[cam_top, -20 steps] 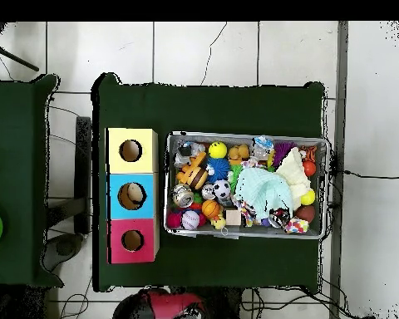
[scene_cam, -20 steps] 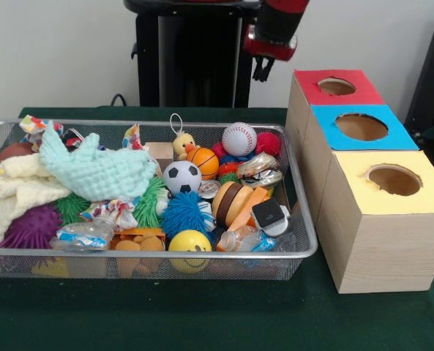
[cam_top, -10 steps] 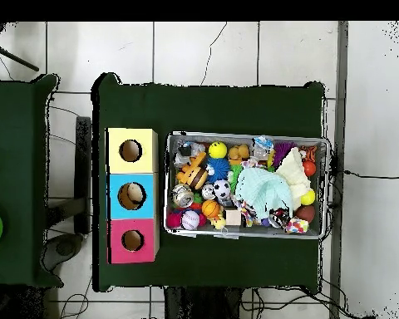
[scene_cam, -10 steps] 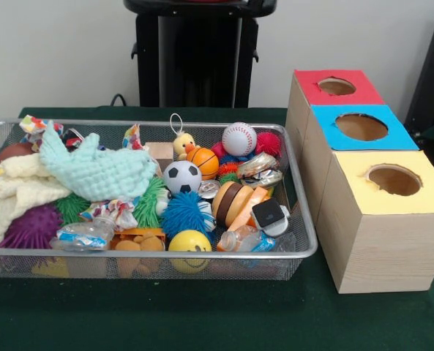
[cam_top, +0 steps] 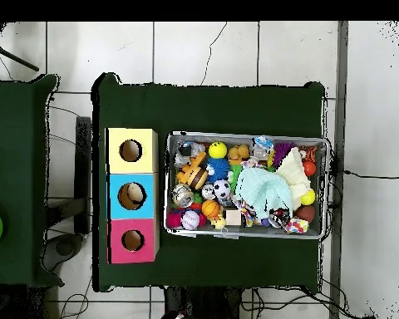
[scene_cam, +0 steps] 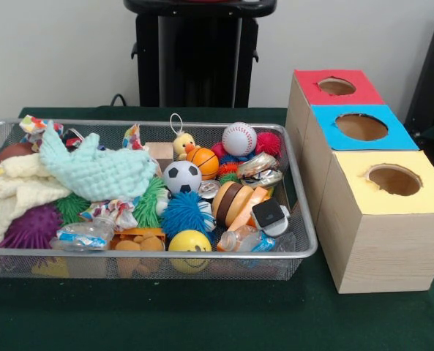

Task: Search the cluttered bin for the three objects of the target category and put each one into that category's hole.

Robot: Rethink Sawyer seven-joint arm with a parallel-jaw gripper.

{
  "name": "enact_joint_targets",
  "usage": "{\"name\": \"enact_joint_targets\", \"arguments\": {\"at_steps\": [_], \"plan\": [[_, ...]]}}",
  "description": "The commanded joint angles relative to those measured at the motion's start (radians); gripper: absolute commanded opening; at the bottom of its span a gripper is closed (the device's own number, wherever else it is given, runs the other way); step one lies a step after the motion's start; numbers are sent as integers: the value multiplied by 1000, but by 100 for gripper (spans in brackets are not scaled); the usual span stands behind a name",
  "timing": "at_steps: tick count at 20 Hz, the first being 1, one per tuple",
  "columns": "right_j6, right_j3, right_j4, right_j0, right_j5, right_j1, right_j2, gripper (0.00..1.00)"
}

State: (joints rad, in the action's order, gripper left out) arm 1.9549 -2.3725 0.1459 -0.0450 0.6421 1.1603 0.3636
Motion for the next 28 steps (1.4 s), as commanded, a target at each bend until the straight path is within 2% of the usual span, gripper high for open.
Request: {"name": "enact_joint_targets", "arguments": {"at_steps": [1, 5, 9, 12, 19, 28], "plan": [[-60, 57, 78, -217, -209, -68, -81, 0], [-49, 89, 124, -306, -285, -127, -131, 0], [14, 149, 166, -360, -422, -251, -149, 0], [31, 176, 174, -394, -498, -317, -173, 0], [50, 296, 187, -377, -581, -468, -188, 0], [100, 410, 117, -335, -568, -523, -184, 0]]}}
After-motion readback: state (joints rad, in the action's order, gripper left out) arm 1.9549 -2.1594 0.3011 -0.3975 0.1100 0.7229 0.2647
